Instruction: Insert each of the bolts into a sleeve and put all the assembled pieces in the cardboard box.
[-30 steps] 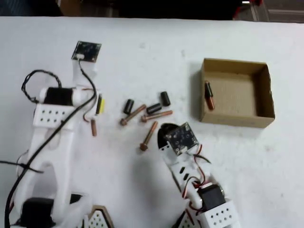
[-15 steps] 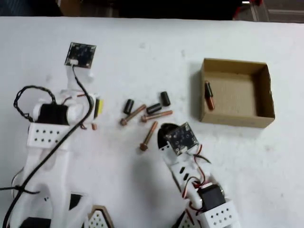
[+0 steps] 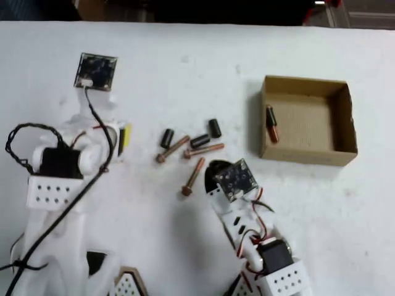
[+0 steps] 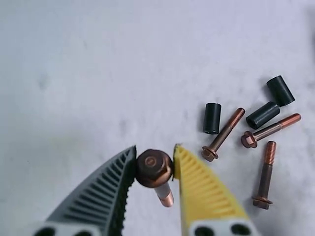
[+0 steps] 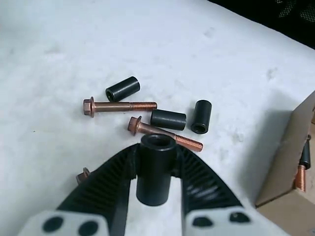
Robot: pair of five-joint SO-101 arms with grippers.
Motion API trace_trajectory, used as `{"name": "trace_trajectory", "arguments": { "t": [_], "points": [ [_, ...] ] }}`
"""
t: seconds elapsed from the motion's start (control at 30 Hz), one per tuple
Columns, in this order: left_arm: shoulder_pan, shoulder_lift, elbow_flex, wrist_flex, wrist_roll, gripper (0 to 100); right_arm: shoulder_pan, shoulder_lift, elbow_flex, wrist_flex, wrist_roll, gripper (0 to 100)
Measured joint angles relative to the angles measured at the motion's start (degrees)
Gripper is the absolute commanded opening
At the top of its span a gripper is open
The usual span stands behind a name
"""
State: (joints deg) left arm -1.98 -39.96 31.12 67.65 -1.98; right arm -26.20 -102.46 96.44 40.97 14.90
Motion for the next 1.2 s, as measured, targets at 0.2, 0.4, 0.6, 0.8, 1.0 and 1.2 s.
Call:
{"name": "trace_trajectory", "arguments": {
  "t": [0.2, 0.4, 0.6, 0.8, 1.0, 1.2],
  "points": [
    [0.00, -3.60, 4.40, -1.32, 0.00, 3, 0.00, 0.00, 0.00, 0.00, 0.00, 1.7],
    [0.00, -9.85, 11.25, -6.77, 0.00, 3, 0.00, 0.00, 0.00, 0.00, 0.00, 1.7],
    [0.09, -17.49, 16.79, -10.46, 1.14, 3, 0.00, 0.00, 0.00, 0.00, 0.00, 1.7],
    [0.09, -22.24, 18.20, -11.60, 10.11, 3, 0.00, 0.00, 0.00, 0.00, 0.00, 1.7],
    [0.09, -22.86, 18.20, -11.60, 10.81, 3, 0.00, 0.00, 0.00, 0.00, -0.26, 1.7],
    [3.16, -22.86, 18.20, -11.60, 10.81, 3, 0.00, 0.00, 0.00, -4.40, -0.62, 1.7]
  ]
}}
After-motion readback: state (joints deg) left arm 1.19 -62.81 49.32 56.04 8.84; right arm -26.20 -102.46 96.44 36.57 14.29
